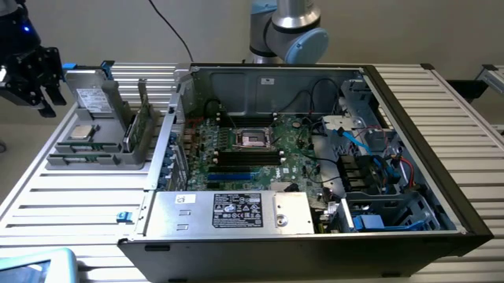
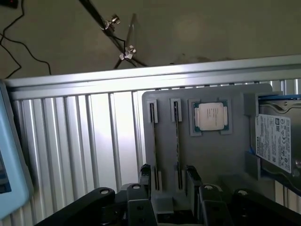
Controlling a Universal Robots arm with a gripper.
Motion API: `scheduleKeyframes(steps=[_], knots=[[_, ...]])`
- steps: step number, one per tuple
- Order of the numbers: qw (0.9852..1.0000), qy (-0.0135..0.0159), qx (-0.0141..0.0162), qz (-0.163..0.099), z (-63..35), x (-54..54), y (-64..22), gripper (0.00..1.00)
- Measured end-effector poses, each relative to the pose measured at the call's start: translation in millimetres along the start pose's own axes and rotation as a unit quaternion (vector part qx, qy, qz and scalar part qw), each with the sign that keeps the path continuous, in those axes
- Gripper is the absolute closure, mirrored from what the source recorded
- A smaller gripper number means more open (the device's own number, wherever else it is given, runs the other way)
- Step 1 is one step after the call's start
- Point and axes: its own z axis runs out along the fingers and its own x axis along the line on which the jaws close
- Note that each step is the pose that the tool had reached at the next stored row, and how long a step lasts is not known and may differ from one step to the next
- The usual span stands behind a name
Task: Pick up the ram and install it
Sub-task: 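Pick up the ram and move it above insertion slot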
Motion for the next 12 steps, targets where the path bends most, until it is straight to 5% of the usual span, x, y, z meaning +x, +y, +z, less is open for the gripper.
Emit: scheduleKeyframes(steps=[12], knots=[[1.0, 0.0, 0.0, 0.0, 21.9, 7.5, -12.4, 0.57]])
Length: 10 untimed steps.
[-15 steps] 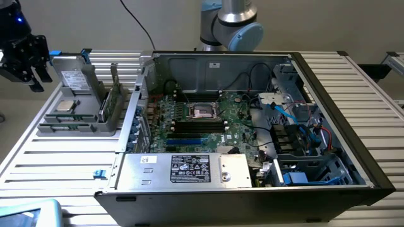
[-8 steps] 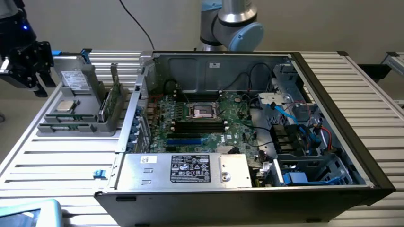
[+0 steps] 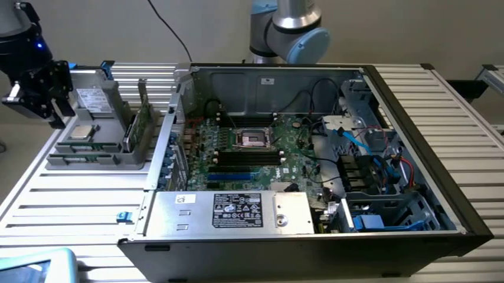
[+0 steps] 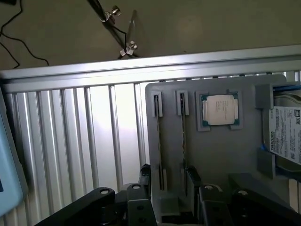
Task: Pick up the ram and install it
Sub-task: 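Pick up the ram and move it above insertion slot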
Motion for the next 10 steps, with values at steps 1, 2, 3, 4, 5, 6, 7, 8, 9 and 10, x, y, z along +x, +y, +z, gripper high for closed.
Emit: scheduleKeyframes(steps=[1, 2, 3, 4, 5, 6, 7, 8, 9, 10], knots=[[1.0, 0.0, 0.0, 0.0, 1.9, 2.0, -1.9, 0.57], [1.0, 0.0, 0.0, 0.0, 3.7, 3.3, -3.6, 0.57], [1.0, 0.0, 0.0, 0.0, 5.7, 4.1, -5.1, 0.57], [1.0, 0.0, 0.0, 0.0, 7.5, 4.7, -6.7, 0.57], [1.0, 0.0, 0.0, 0.0, 9.3, 5.2, -8.2, 0.57], [1.0, 0.0, 0.0, 0.0, 11.0, 5.5, -9.2, 0.57], [1.0, 0.0, 0.0, 0.0, 12.8, 5.7, -9.8, 0.57], [1.0, 0.0, 0.0, 0.0, 14.7, 5.5, -9.9, 0.57], [1.0, 0.0, 0.0, 0.0, 16.6, 5.5, -9.9, 0.57], [1.0, 0.0, 0.0, 0.0, 18.4, 5.4, -10.0, 0.57]])
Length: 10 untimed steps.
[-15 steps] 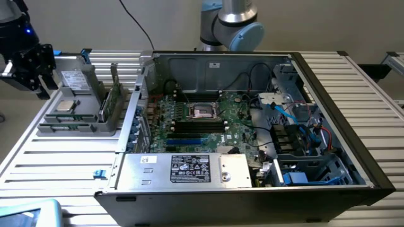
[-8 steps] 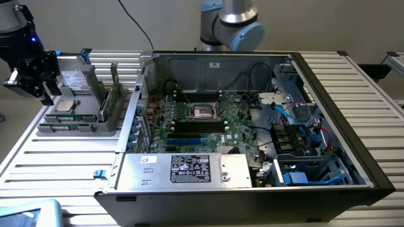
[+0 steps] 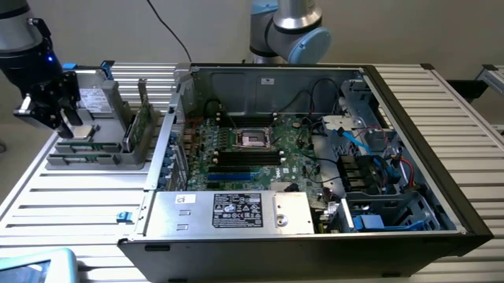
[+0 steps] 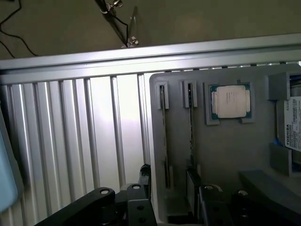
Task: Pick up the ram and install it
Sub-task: 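Pick up the ram and move it above insertion slot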
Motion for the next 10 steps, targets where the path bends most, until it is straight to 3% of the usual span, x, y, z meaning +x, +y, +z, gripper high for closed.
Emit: scheduleKeyframes(steps=[10], knots=[[1.0, 0.0, 0.0, 0.002, 18.2, -0.7, 1.6, 0.57]])
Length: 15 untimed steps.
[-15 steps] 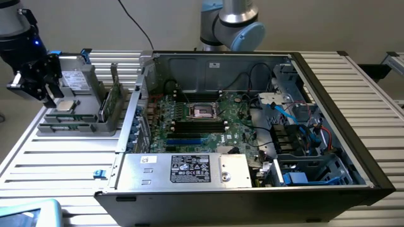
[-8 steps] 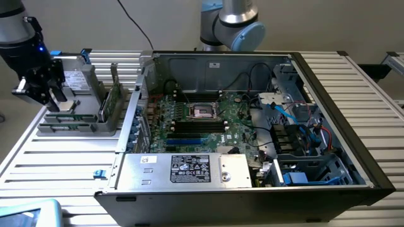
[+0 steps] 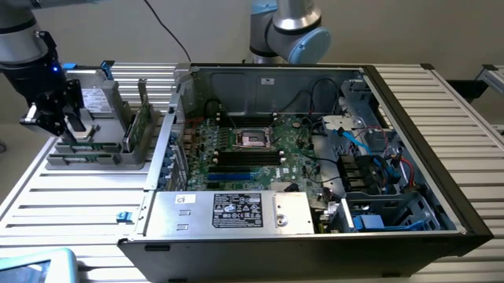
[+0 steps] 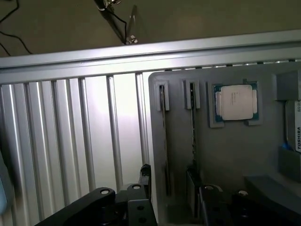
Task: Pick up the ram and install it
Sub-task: 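Pick up the ram and move it above insertion slot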
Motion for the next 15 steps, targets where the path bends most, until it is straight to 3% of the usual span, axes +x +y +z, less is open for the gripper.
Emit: scheduleKeyframes(steps=[15], knots=[[1.0, 0.0, -0.0001, 0.004, 27.2, 0.2, -0.4, 0.57]])
